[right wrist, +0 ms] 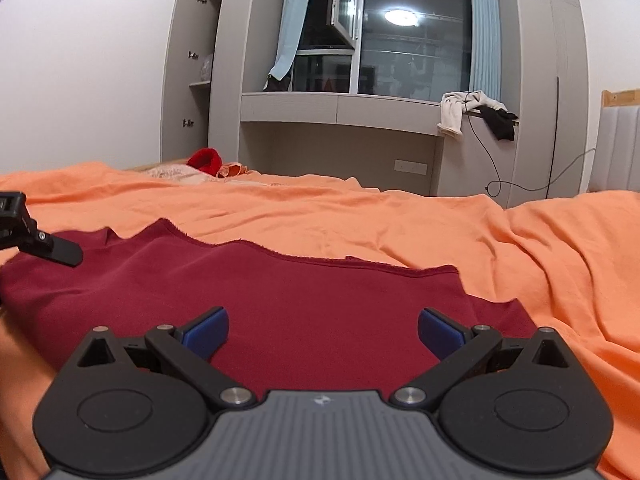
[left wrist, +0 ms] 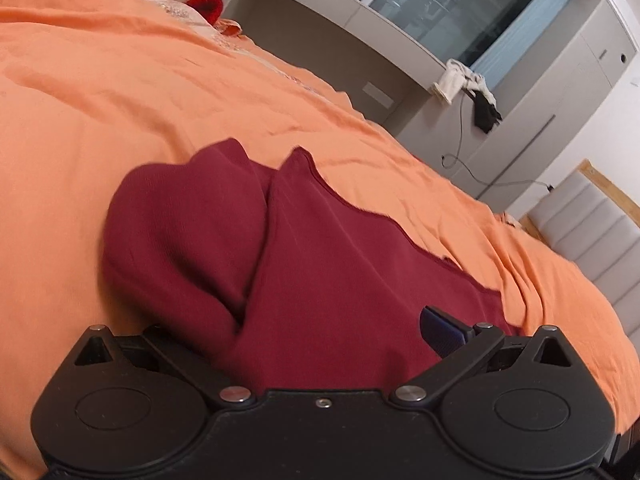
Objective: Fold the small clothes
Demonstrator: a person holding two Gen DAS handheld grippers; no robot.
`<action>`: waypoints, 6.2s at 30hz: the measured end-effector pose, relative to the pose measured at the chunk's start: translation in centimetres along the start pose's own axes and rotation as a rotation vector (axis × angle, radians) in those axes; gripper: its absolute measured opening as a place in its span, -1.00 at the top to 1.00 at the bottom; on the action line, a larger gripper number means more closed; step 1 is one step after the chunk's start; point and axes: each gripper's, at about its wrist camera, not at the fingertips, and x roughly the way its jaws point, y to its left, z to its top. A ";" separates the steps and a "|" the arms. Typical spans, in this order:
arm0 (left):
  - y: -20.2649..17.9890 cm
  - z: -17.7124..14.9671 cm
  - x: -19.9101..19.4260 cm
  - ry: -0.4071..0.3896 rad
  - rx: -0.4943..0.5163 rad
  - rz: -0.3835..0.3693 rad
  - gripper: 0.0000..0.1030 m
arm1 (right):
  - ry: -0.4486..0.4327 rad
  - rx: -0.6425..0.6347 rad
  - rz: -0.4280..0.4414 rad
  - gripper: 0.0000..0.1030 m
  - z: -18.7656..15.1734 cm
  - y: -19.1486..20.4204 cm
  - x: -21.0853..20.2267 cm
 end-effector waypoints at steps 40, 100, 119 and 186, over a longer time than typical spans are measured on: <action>-1.7 -2.2 0.1 -0.030 0.164 0.064 -0.99 | -0.094 -0.177 -0.034 -1.00 -2.9 4.0 0.1; -2.1 -2.2 0.7 -0.142 0.183 0.200 -0.74 | -0.118 -0.121 -0.078 -1.00 -4.0 4.2 -0.8; -7.9 -0.4 0.4 -0.221 0.375 0.296 0.64 | -0.095 0.120 0.018 -1.00 -0.3 -2.9 -7.3; -22.0 -12.9 -0.4 -0.095 1.081 -0.133 -0.95 | 0.178 0.747 0.463 -1.00 -0.6 -19.1 5.0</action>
